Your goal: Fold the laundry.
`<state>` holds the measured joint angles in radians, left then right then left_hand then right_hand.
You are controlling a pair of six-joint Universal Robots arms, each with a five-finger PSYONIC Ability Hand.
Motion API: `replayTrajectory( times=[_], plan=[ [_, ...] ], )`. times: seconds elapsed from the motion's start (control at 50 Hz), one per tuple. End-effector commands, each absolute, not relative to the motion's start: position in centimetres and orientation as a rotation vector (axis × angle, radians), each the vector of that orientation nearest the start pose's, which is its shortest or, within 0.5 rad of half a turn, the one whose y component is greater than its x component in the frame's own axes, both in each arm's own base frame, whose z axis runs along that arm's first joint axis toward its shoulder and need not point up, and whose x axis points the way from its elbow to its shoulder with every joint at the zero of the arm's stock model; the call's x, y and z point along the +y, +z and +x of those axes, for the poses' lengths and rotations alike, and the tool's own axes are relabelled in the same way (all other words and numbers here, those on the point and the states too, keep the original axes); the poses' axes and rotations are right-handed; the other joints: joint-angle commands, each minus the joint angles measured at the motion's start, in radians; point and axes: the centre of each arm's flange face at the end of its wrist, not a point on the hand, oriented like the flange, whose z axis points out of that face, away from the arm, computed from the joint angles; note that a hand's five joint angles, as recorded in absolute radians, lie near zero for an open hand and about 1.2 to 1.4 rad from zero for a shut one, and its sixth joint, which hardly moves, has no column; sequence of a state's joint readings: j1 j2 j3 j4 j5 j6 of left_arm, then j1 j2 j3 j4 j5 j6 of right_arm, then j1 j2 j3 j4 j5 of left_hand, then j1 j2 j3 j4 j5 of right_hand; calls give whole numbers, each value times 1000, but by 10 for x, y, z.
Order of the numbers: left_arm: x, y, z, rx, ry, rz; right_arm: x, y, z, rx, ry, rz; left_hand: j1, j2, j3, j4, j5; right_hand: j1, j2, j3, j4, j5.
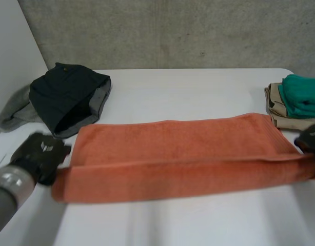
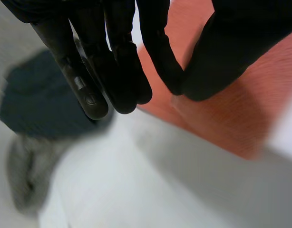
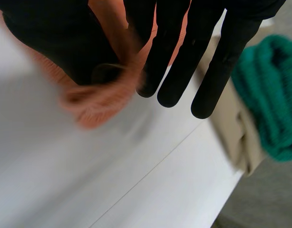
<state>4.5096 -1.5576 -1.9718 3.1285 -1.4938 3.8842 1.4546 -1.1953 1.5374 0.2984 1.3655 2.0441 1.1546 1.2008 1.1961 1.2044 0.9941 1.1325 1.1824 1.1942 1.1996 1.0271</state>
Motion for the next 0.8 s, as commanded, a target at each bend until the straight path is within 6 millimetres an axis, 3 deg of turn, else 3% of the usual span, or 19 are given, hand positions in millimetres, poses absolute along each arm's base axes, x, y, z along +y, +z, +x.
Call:
replayTrajectory(
  times=[0.02,0.22,0.3,0.38,0.44,0.46,0.56,0.68,0.8],
  plan=[
    [-279,198,-224,1908,-1895,1104,-376,169,137,2563,-1880,-1576,242,195,200,192,228,264,214,202,197,195],
    [-356,168,-241,1846,-1891,954,-428,156,166,2308,-2277,-1617,242,195,200,192,228,264,214,202,197,195],
    [-364,157,-250,1857,-1897,964,-442,144,167,2317,-2303,-1603,242,195,200,192,228,264,214,202,197,195],
    [-347,148,-267,1882,-1895,1038,-438,134,180,2344,-2239,-1617,242,195,200,192,228,264,214,202,197,195],
    [-334,148,-271,1905,-1894,1057,-433,133,180,2387,-2195,-1607,-534,-580,-575,-583,-548,264,214,202,197,195],
    [-324,157,-270,1928,-1906,1051,-431,132,179,2397,-2178,-1604,-667,-713,-708,-716,-681,264,214,202,197,195],
    [-289,175,-264,2089,-1919,1011,-414,135,179,2406,-2111,-1616,-668,-714,-710,-718,-682,264,214,202,197,195],
    [-250,168,-258,2340,-1740,1038,-397,148,180,2385,-2110,-1626,-580,-626,-622,-630,-594,264,214,202,197,195],
    [-239,157,-253,2416,-1623,1070,-387,143,179,2384,-2061,-1637,-539,-585,-580,-589,-553,264,214,202,197,195]
  ],
)
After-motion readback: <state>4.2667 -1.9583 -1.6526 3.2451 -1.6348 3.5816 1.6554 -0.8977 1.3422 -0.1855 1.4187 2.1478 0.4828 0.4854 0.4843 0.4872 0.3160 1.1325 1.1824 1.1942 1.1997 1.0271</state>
